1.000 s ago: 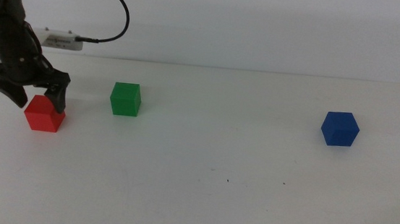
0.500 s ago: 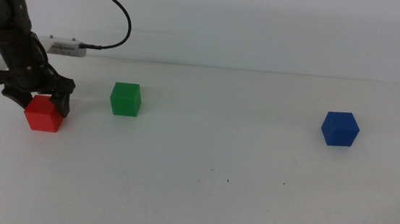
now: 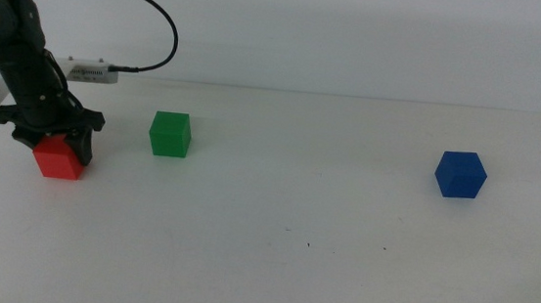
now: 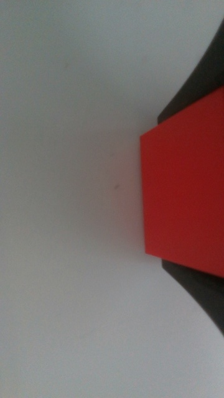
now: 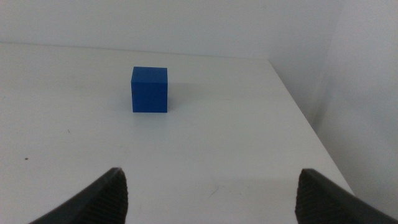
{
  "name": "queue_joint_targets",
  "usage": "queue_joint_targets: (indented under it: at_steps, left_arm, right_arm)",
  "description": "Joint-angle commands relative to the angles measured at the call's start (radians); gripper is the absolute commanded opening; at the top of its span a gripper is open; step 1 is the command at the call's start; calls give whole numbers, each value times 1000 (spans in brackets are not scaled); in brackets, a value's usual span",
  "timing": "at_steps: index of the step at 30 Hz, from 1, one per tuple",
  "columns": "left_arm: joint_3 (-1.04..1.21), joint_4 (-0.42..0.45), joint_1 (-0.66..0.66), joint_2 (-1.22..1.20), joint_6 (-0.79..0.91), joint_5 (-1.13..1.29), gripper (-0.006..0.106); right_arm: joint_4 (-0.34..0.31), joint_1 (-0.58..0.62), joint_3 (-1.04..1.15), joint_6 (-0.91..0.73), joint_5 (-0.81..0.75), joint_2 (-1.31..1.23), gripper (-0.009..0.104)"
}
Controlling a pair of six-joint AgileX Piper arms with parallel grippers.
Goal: Stack red cubes first, then green, then blue cubes in a specific spot.
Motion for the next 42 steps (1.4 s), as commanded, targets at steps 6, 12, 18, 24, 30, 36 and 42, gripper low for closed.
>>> queue_joint_targets:
  at_steps: [6, 12, 18, 24, 30, 36, 42]
  left_arm:
    - [-31, 20, -39, -185, -115, 120, 27]
    - [-25, 68, -145, -270, -198, 160, 28]
    - [-25, 73, -282, -342, -286, 160, 27]
    - [-25, 77, -425, -359, -451, 160, 27]
    - [-25, 140, -624, -352, -719, 160, 27]
    - [-25, 194, -757, -328, -836, 159, 27]
    - [-25, 170, -826, -286, -868, 160, 27]
  right_arm:
    - [-12, -7, -9, -11, -78, -16, 94]
    - [-12, -7, -9, -11, -78, -16, 94]
    - [-12, -7, -9, -11, -78, -16, 94]
    - [-12, -7, -9, -11, -78, -16, 94]
    - [-12, -7, -9, -11, -78, -16, 94]
    - [-12, -7, -9, -11, -78, -16, 94]
    - [-12, -7, -9, -11, -78, -16, 94]
